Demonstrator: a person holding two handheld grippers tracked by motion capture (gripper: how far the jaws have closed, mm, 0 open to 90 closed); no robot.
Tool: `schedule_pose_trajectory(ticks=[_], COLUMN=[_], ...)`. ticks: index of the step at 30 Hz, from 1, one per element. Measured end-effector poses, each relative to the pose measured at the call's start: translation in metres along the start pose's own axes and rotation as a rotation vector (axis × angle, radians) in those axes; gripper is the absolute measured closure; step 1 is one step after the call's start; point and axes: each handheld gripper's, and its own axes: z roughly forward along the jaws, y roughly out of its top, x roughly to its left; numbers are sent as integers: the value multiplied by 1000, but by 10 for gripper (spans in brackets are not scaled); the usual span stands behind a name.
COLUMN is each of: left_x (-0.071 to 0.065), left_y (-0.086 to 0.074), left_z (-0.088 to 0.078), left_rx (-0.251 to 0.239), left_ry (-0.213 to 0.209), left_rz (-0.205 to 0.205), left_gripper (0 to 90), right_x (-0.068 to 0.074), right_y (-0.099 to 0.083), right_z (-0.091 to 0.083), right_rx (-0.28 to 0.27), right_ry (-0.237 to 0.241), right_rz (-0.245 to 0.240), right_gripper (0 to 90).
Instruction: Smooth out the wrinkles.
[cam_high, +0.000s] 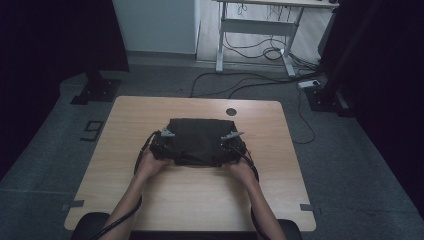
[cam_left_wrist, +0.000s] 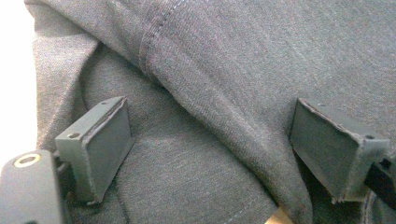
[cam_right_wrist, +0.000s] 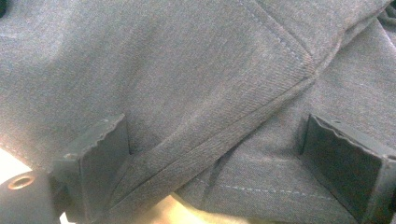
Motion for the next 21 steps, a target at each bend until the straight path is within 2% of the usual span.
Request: schedule_pose_trajectory(ticks=[4, 9, 17, 19, 21], left_x=[5, 5, 7, 6, 3], left_y=[6, 4, 4, 7, 10], left_z=[5, 5, -1, -4, -9], left_rx=[1, -17, -27, -15, -8], left_ry=[8, 12, -19, -6, 7], left_rz=[-9, -13, -24, -19, 6], left_gripper=[126, 124, 117, 123, 117], right_x=[-5, -7, -7, -7, -7], right_y=[6, 6, 5, 8, 10], right_z=[5, 6, 3, 0, -6], right_rx=[3, -16, -30, -30, -40], right_ry=[-2, -2, 4, 7, 12], right_rz=[5, 6, -1, -9, -6], right_gripper=[78, 74, 72, 84, 89])
